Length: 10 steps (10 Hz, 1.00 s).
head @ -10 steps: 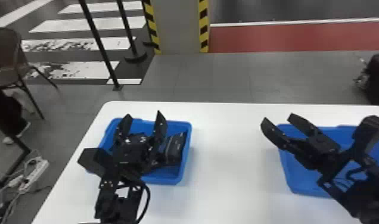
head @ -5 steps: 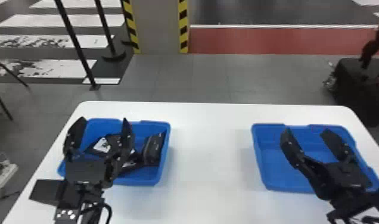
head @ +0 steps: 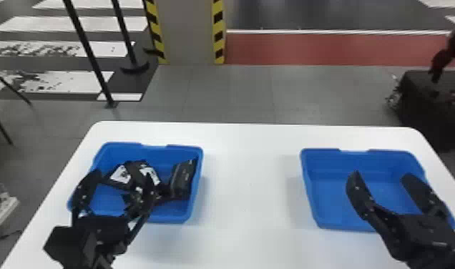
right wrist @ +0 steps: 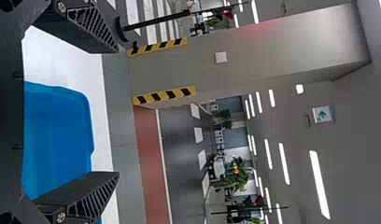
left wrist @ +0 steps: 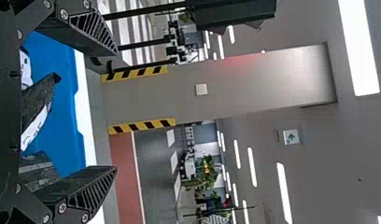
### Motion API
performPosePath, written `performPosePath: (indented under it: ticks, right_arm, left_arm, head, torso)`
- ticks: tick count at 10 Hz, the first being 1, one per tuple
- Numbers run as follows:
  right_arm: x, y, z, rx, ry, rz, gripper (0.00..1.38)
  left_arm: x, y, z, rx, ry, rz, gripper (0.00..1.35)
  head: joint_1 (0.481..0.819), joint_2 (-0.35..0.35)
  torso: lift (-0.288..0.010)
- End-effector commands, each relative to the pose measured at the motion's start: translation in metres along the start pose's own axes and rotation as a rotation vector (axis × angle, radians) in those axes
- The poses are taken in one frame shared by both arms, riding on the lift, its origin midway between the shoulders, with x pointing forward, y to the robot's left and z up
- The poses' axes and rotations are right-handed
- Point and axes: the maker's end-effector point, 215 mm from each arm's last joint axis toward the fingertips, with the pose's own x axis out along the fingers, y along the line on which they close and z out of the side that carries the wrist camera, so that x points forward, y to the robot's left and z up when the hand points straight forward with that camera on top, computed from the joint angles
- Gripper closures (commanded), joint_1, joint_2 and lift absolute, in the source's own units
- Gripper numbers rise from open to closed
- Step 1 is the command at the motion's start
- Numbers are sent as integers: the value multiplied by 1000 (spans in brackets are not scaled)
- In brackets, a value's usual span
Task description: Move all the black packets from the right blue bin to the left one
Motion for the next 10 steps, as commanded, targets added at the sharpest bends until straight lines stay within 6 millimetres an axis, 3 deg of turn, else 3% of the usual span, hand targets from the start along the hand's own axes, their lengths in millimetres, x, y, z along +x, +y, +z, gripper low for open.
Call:
performPosePath:
  ticks: [1,4,5,10]
  right_arm:
    - [0,-1,-12,-8,38,-1,90]
    - [0,5,-9,-17,47,4,91]
    - [-1,6,-4,-17,41,-3,91]
    - [0,9,6,-31,30,-5,94]
  left_arm:
    - [2,-3,4,-11,38,-3,171]
    - [-3,-20,70,-60,-82,-31,171]
    - [-10,-18,78,-64,-79,-20,171]
    - [-10,-21,74,-62,-57,-23,173]
  head:
    - [695,52]
    - [695,40]
    - [695,28]
    - [695,20]
  torso:
    - [-110]
    - [-110]
    - [-110]
    - [-110]
